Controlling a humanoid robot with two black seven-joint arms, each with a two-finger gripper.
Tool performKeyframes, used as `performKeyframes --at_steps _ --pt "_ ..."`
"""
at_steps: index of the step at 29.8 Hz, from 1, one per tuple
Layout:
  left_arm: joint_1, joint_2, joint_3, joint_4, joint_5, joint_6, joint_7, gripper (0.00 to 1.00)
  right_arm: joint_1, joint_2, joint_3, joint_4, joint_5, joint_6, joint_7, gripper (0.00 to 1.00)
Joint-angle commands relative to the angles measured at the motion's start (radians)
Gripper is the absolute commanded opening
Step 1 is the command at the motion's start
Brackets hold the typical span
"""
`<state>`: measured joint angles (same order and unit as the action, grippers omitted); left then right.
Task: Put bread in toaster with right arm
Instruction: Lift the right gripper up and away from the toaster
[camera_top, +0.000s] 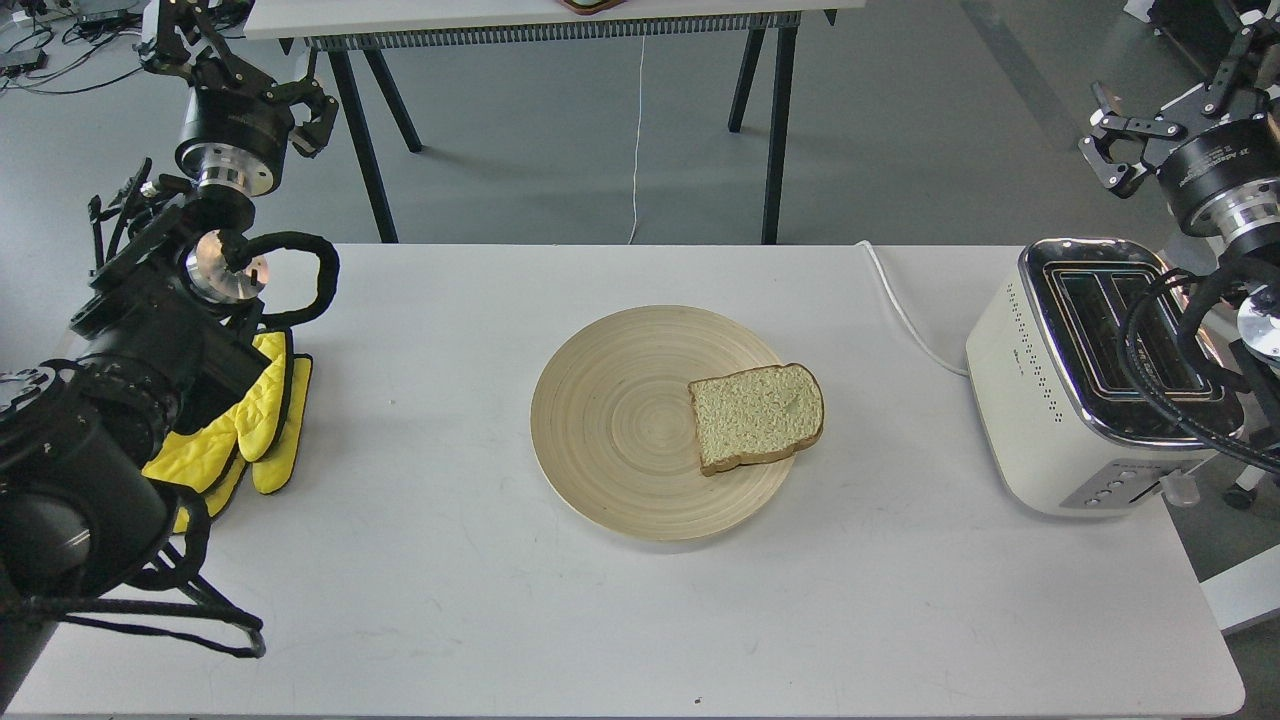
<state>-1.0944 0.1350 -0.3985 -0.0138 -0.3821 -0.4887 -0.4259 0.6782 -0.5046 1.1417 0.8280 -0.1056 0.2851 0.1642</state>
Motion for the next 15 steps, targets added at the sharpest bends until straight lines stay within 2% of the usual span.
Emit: performKeyframes --at_steps 1,12,15 --pt "0.002 -0.011 0.003 0.0 0.003 0.0 -0.007 1.0 0.009 -0.008 -0.028 -0.004 0.0 0.011 0.001 1.0" --pt "0.002 -0.002 -0.002 0.0 -0.001 0.0 -0.008 1.0 0.083 -0.012 -0.077 0.028 -0.034 0.019 0.0 1.0" --pt "0.002 -0.002 -0.005 0.0 -0.003 0.0 -0.008 1.0 0.106 -0.032 -0.12 0.091 -0.086 0.011 -0.003 0.99"
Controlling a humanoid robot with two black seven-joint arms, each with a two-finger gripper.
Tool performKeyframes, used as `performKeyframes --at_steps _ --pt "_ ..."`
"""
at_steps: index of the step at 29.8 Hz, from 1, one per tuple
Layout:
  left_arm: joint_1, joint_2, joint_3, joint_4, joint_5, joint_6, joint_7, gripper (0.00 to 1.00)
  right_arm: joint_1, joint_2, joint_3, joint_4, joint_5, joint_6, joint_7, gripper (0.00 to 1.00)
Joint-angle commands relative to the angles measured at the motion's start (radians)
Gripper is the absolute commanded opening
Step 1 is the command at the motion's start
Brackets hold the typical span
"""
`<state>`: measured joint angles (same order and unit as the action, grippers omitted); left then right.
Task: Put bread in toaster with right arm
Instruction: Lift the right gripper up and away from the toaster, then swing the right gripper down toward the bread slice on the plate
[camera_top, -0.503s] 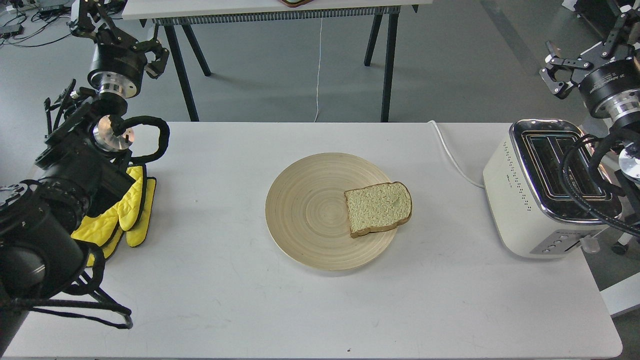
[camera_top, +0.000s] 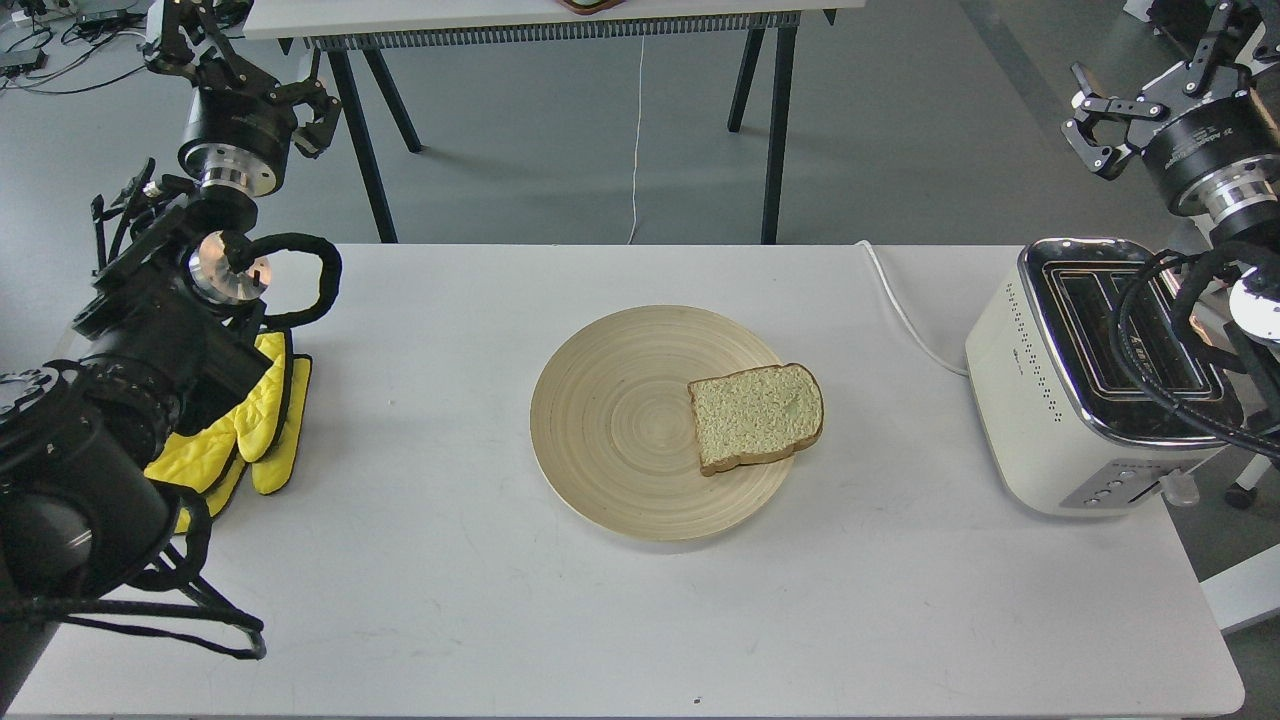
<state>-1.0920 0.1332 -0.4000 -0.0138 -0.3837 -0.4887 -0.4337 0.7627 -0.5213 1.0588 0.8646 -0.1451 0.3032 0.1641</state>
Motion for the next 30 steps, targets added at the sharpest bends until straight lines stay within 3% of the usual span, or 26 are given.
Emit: performKeyframes --at_steps 1,10,21,30 --pt "0.001 0.0 -0.005 0.0 -0.001 0.0 -0.002 1.0 0.023 -0.023 -0.058 0.088 -0.074 -0.013 -0.008 0.99" --pt "0.001 0.0 -0.005 0.0 -0.003 0.0 -0.002 1.0 0.006 -0.052 -0.313 0.329 -0.427 -0.233 -0.018 0.99" --pt "0.001 -0.004 -0.002 0.0 -0.001 0.0 0.0 1.0 -0.031 -0.037 -0.649 0.333 -0.6 -0.371 -0.021 0.97" --pt "0.001 -0.006 0.0 0.0 -0.001 0.0 0.0 1.0 -0.062 -0.025 -0.806 0.266 -0.742 -0.434 -0.018 0.86"
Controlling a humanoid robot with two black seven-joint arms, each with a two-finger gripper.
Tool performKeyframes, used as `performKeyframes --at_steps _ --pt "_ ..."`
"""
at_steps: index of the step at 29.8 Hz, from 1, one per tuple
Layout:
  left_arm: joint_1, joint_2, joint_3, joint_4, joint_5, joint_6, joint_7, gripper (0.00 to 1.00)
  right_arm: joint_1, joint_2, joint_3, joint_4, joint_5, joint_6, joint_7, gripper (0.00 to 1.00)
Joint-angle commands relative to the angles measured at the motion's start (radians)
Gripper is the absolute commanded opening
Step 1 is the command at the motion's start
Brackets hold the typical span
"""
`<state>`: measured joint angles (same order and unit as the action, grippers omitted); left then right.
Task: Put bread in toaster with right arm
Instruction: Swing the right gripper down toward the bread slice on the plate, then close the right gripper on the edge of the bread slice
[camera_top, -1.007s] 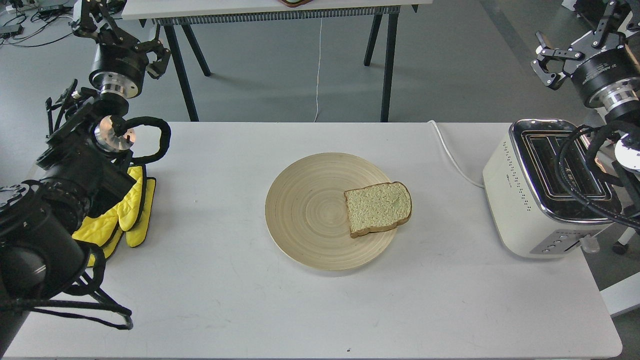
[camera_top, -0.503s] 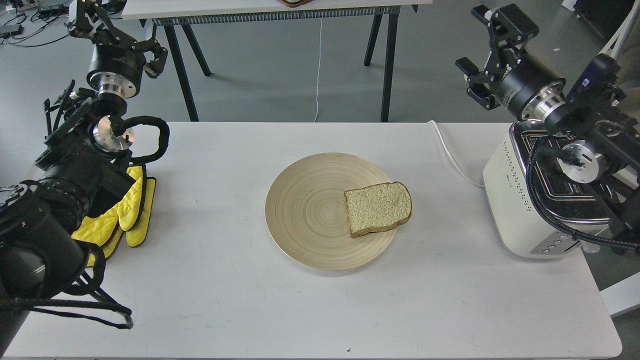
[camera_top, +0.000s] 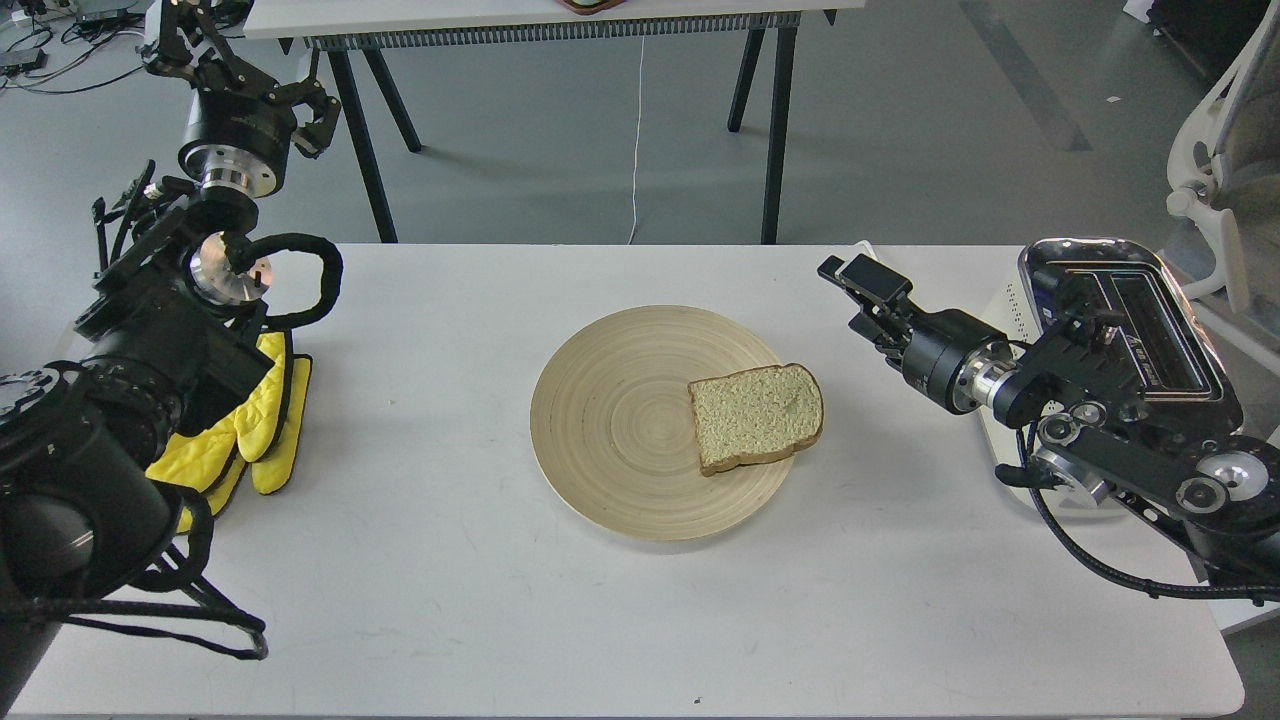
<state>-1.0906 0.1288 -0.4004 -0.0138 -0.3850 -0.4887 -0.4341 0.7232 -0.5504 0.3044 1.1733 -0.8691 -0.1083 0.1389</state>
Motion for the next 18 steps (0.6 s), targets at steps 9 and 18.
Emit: performKeyframes --at_steps 9,18 --pt "0.0 -0.003 0.0 0.0 0.0 0.0 0.0 1.0 -0.068 0.104 -0.067 -0.121 -0.021 -0.03 0.008 0.79" --pt "0.0 -0.003 0.0 0.0 0.0 0.0 0.0 1.0 -0.079 0.155 -0.083 -0.167 -0.021 -0.028 0.004 0.66"
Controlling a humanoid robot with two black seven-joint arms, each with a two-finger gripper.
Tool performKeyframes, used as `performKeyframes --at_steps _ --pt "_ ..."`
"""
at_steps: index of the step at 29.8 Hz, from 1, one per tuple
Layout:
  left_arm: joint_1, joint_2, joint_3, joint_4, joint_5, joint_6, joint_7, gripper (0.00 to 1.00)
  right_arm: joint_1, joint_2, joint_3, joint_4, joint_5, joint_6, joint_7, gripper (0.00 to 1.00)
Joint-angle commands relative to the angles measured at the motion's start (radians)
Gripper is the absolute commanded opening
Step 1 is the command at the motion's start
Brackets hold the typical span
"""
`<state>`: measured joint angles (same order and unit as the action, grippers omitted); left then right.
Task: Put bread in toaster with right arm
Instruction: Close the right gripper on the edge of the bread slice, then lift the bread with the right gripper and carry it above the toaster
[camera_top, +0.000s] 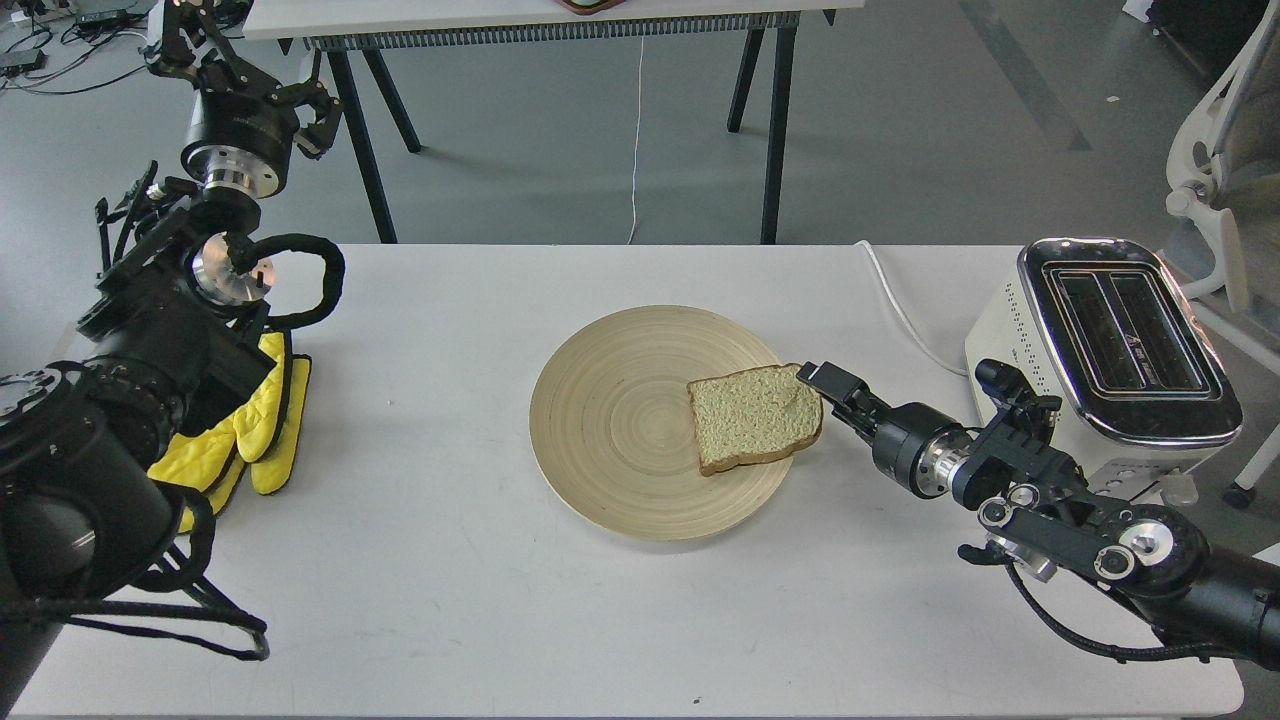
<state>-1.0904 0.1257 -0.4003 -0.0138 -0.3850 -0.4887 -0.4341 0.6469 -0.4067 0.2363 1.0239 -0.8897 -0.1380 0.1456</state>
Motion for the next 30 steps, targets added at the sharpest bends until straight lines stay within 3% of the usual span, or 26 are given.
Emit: performKeyframes --at_steps 1,7,15,20,24,30 --pt "0.001 0.0 0.0 0.0 0.0 0.0 0.0 1.0 -0.001 0.018 -0.028 -0.028 0.0 0.001 -0.001 0.64" --pt "0.0 -0.001 0.0 0.0 0.0 0.0 0.0 1.0 0.002 0.023 -0.048 -0.034 0.0 0.001 0.006 0.35" --pt "0.0 -0.001 0.0 0.0 0.0 0.0 0.0 1.0 0.014 0.016 -0.048 -0.031 0.002 0.005 0.018 0.21" --pt "0.0 -0.003 0.0 0.0 0.0 0.0 0.0 1.0 0.014 0.012 -0.046 -0.031 0.0 0.005 0.026 0.03" --pt "0.0 -0.005 0.0 0.0 0.0 0.0 0.0 1.0 0.02 -0.01 -0.045 0.01 0.002 0.003 0.035 0.01" --pt "0.0 -0.005 0.0 0.0 0.0 0.0 0.0 1.0 0.134 -0.277 -0.029 0.226 0.003 0.006 0.035 0.01"
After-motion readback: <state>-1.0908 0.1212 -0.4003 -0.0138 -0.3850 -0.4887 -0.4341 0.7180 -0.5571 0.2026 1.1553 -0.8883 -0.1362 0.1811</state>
